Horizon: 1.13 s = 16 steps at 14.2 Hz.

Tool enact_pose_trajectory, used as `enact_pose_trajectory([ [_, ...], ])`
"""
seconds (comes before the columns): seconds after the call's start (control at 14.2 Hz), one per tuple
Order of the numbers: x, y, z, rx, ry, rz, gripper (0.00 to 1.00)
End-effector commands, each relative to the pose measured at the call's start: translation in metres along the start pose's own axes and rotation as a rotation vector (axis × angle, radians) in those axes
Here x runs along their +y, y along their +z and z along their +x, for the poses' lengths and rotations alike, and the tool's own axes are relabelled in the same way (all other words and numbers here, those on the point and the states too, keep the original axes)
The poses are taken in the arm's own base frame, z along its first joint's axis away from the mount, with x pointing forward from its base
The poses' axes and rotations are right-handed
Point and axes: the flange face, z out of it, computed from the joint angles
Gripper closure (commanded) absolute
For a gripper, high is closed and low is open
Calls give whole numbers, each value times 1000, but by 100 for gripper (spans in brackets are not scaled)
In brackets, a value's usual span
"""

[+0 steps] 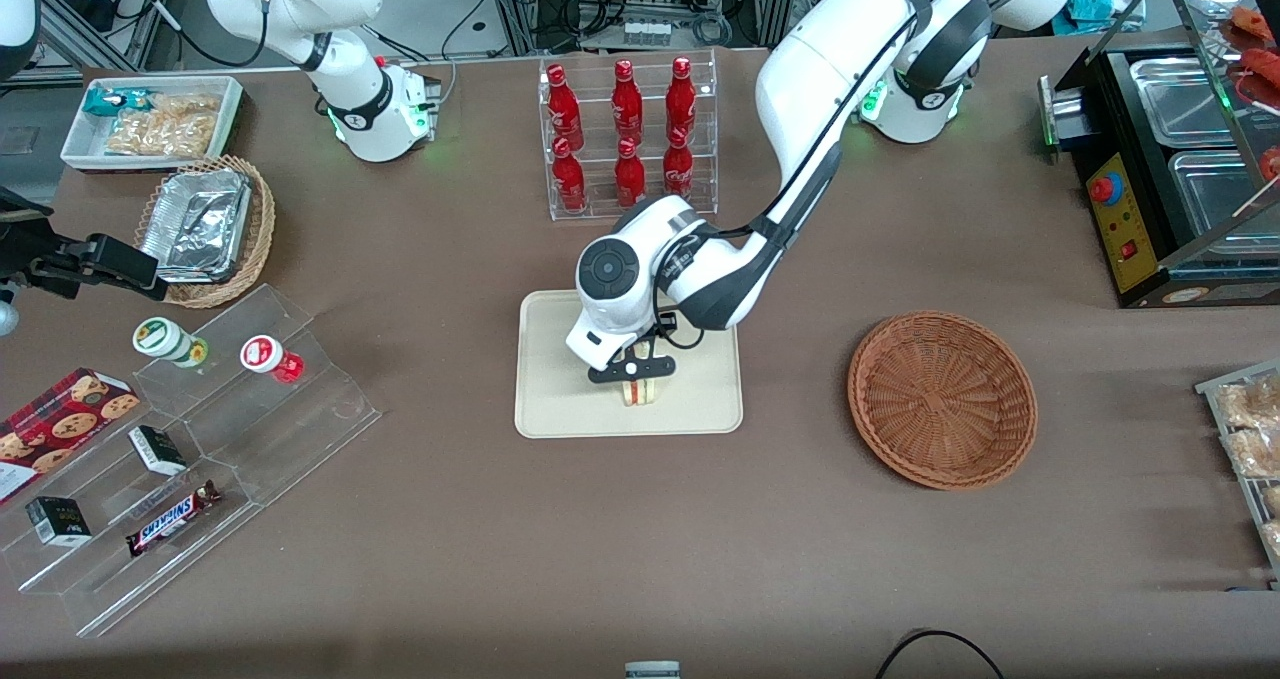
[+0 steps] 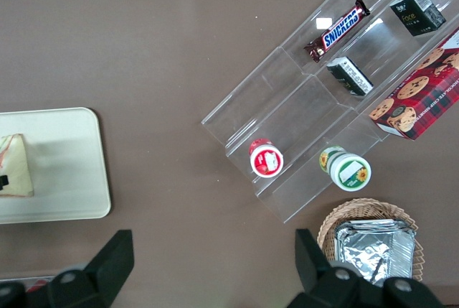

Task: Place sandwich from basket to tray
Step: 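Lower the sandwich onto the tray and open the left gripper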

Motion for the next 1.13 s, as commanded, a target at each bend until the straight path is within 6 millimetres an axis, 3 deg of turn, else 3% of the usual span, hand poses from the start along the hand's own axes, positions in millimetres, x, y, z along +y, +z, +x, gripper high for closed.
enact_pose_trajectory([
  [0.0, -41, -89, 19, 32, -38, 16, 0],
  [0.14, -89, -139, 39, 33, -74, 24, 0],
  [0.28, -145, -169, 50, 29, -27, 26, 0],
  [0.63, -285, -193, 67, -11, 26, 63, 0],
  [0.85, -349, -197, 70, -31, 26, 69, 0],
  [1.06, -411, -220, 69, -63, 42, 75, 0],
])
